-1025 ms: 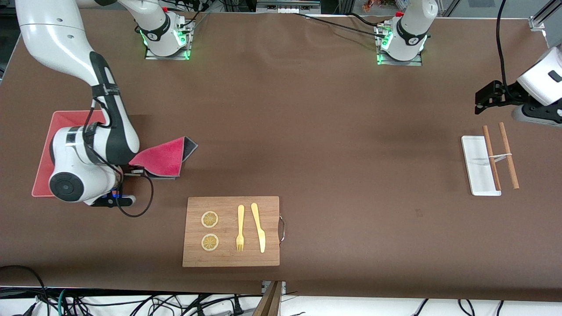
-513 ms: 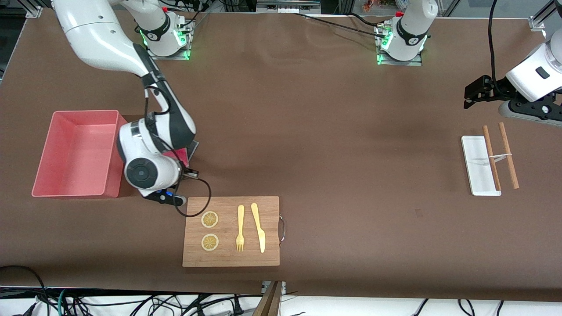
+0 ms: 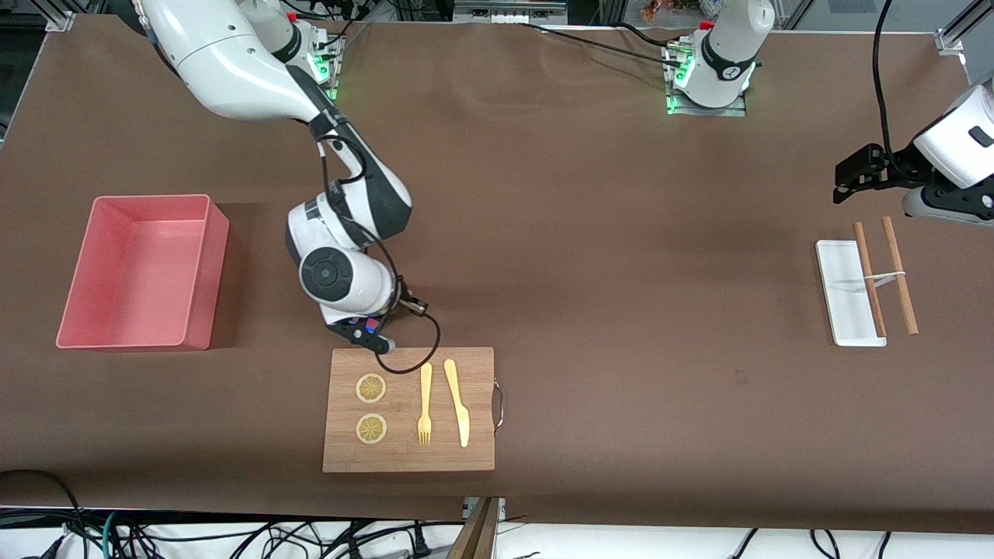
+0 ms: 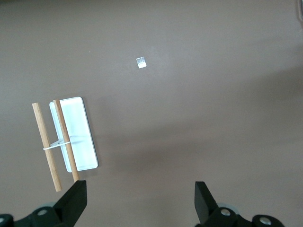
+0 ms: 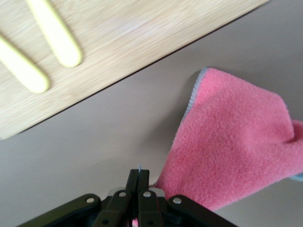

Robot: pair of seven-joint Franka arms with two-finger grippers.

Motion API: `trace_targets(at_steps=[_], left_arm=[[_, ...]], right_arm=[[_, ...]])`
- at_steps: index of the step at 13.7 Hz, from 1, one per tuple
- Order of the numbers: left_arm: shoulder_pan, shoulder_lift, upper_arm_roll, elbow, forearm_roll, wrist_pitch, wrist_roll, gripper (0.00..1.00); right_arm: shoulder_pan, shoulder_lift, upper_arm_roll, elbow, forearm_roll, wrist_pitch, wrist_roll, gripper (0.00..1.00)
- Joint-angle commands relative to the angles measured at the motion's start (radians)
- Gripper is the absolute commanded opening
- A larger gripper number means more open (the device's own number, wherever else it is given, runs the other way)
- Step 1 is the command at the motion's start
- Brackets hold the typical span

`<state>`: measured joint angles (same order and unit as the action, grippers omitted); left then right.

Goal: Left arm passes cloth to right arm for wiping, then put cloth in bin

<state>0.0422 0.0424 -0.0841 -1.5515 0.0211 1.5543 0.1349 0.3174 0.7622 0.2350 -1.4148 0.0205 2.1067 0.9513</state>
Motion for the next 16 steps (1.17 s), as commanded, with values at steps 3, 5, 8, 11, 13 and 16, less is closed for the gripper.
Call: trace_targets(at_steps=[3, 5, 8, 11, 13, 16], left_arm=[[0.015, -0.015, -0.013, -0.019, -0.01, 0.015, 0.003, 1.0], [0.008, -0.015, -0.014, -0.021, -0.013, 0.017, 0.003, 1.0], [0.013, -0.018, -0.014, -0.024, -0.013, 0.018, 0.003, 1.0], [0.015, -0.018, -0.014, -0.024, -0.013, 0.023, 0.003, 1.0], [0.018, -0.016, -0.013, -0.024, -0.013, 0.024, 0.003, 1.0], [0.018, -0.016, -0.013, -0.022, -0.013, 0.027, 0.003, 1.0]], right_arm=[[0.019, 0.043, 0.066, 0.042, 0.012, 0.078, 0.173, 0.0], [0.025, 0.046, 0.072, 0.054, 0.012, 0.075, 0.199, 0.0], [0.002, 0.039, 0.079, 0.054, 0.033, 0.018, 0.181, 0.0], [-0.043, 0.01, 0.095, 0.065, 0.047, -0.162, 0.086, 0.0], [-0.082, -0.012, 0.089, 0.065, 0.039, -0.272, -0.032, 0.0], [-0.139, -0.012, -0.003, 0.057, 0.027, -0.402, -0.282, 0.0]])
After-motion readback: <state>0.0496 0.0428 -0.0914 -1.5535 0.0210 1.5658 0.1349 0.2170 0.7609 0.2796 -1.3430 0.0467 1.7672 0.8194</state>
